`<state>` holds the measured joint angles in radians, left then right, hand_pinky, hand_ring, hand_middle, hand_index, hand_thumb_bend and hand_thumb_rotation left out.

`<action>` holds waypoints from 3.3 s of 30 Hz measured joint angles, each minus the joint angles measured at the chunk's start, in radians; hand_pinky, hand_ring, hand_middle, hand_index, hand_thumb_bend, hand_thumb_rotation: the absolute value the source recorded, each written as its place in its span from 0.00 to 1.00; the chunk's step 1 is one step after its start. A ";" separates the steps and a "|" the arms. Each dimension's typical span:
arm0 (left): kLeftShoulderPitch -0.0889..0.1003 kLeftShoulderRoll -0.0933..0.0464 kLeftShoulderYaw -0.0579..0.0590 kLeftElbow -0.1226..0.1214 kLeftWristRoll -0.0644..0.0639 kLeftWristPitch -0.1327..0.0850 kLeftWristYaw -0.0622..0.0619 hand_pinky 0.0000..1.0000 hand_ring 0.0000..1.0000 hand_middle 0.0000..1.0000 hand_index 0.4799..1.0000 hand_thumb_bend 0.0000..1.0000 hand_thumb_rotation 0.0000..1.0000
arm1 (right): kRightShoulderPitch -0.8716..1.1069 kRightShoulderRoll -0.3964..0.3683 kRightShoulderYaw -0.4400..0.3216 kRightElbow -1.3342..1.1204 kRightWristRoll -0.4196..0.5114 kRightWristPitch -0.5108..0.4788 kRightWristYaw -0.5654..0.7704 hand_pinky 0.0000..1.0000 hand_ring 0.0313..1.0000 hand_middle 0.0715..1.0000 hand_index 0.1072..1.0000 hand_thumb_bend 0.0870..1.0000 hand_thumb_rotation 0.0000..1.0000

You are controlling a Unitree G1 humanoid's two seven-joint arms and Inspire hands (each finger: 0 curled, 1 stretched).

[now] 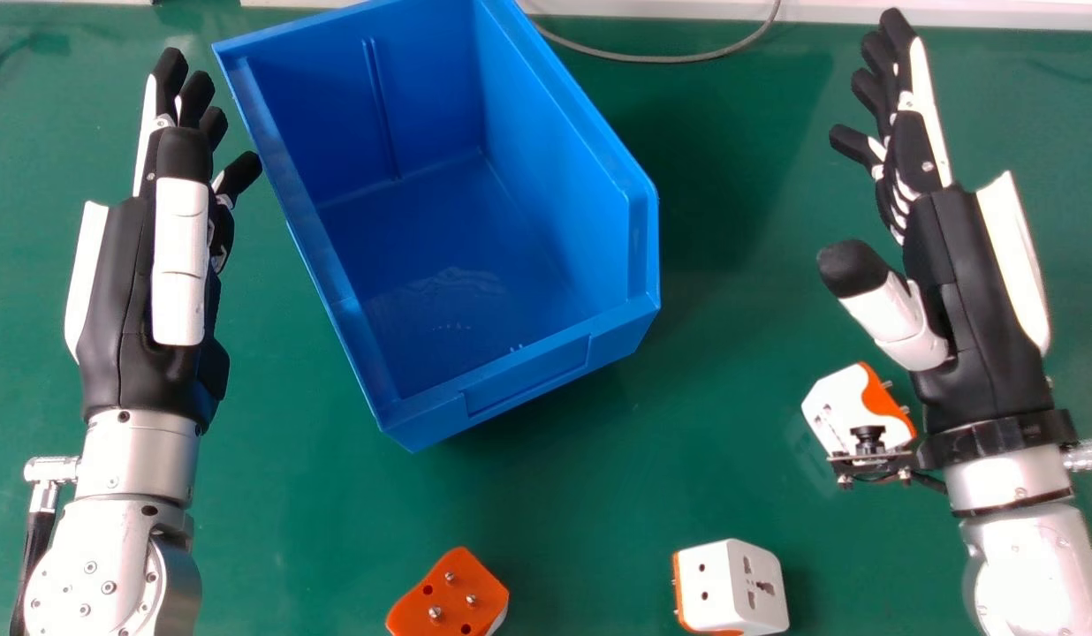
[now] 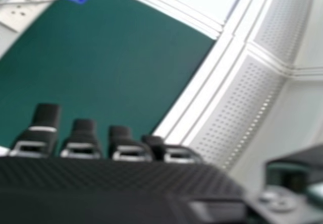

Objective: Pick all objects and put in blue box

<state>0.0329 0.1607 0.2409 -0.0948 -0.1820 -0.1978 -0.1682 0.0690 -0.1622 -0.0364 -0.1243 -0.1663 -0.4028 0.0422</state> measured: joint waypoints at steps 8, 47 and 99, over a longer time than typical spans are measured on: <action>0.000 0.000 0.000 0.000 0.010 -0.003 0.009 0.92 0.98 1.00 0.98 0.83 0.96 | 0.000 0.000 0.000 0.000 -0.003 0.000 0.000 0.88 0.98 1.00 1.00 0.90 1.00; 0.000 -0.001 0.000 0.000 0.010 -0.007 0.019 0.92 0.99 1.00 0.99 0.82 0.97 | -0.032 -0.177 -0.048 -0.072 -0.311 0.214 0.003 0.90 0.98 1.00 1.00 0.92 0.85; -0.057 -0.017 -0.017 0.027 -0.013 0.036 0.019 0.94 1.00 1.00 1.00 0.84 0.97 | -0.369 -0.741 0.307 -0.375 -0.612 0.940 1.082 0.32 0.40 0.50 0.91 0.99 0.36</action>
<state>-0.0237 0.1442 0.2238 -0.0675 -0.1946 -0.1616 -0.1489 -0.2997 -0.9035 0.2702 -0.4994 -0.7783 0.5368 1.1238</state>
